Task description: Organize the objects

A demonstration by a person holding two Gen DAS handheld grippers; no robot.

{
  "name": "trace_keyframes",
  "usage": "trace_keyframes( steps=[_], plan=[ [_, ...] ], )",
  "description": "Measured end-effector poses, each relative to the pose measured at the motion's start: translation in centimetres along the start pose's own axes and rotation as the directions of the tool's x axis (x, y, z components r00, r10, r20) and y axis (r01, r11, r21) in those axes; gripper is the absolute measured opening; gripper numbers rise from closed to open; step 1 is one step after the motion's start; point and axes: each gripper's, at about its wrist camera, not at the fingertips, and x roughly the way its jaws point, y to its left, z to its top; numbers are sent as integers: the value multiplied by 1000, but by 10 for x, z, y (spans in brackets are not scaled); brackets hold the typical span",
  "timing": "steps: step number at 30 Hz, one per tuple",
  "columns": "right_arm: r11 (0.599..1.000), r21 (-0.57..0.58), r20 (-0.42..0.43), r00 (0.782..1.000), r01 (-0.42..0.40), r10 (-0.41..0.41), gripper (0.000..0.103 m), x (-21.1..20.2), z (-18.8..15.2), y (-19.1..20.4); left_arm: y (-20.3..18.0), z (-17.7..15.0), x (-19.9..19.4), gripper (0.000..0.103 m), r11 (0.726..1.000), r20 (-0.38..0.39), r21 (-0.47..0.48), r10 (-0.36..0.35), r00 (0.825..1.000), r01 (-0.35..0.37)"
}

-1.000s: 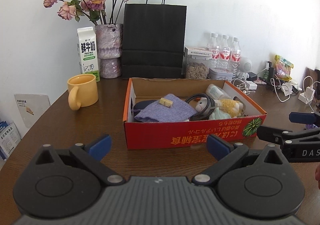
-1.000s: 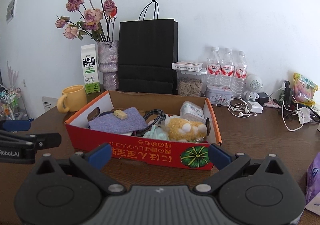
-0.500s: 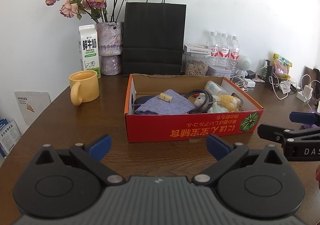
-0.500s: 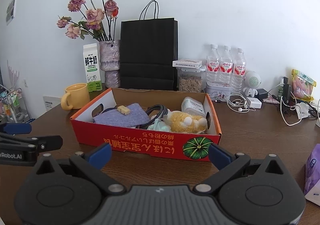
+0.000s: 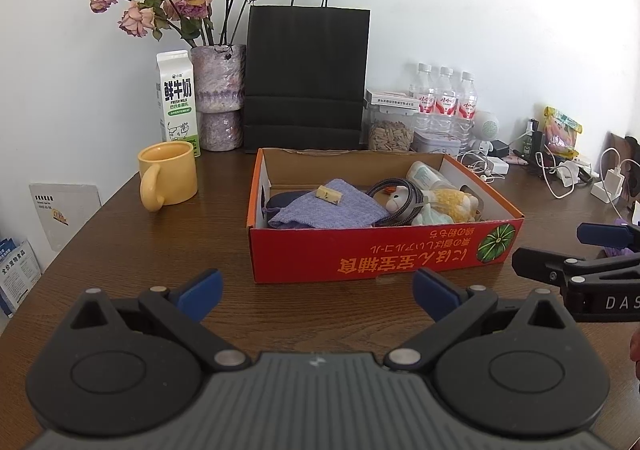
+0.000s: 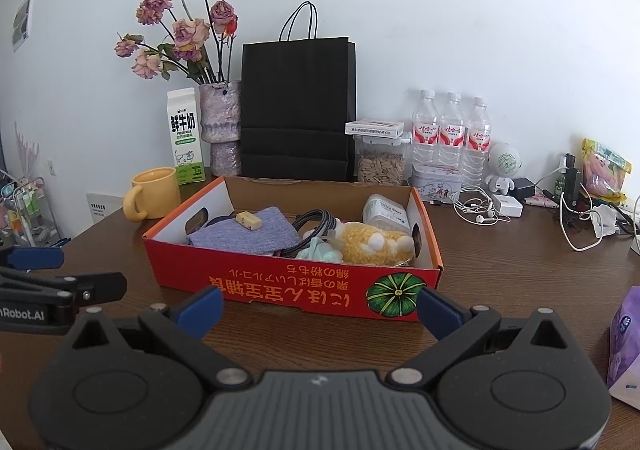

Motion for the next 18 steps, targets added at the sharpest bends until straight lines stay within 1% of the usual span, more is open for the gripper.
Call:
trace_keyframes(
  steps=[10, 13, 18],
  plan=[
    [1000, 0, 0, 1000, 0, 0, 103, 0, 0, 1, -2, -1, -2, 103, 1000, -4, 5, 0, 1000, 0],
    [1000, -1, 0, 1000, 0, 0, 103, -1, 0, 1, -2, -2, 1, 103, 1000, -24, 6, -18, 1000, 18],
    [1000, 0, -3, 1000, 1, -1, 103, -1, -2, 1, 1, -4, 4, 103, 1000, -41, -5, -6, 999, 6]
  ],
)
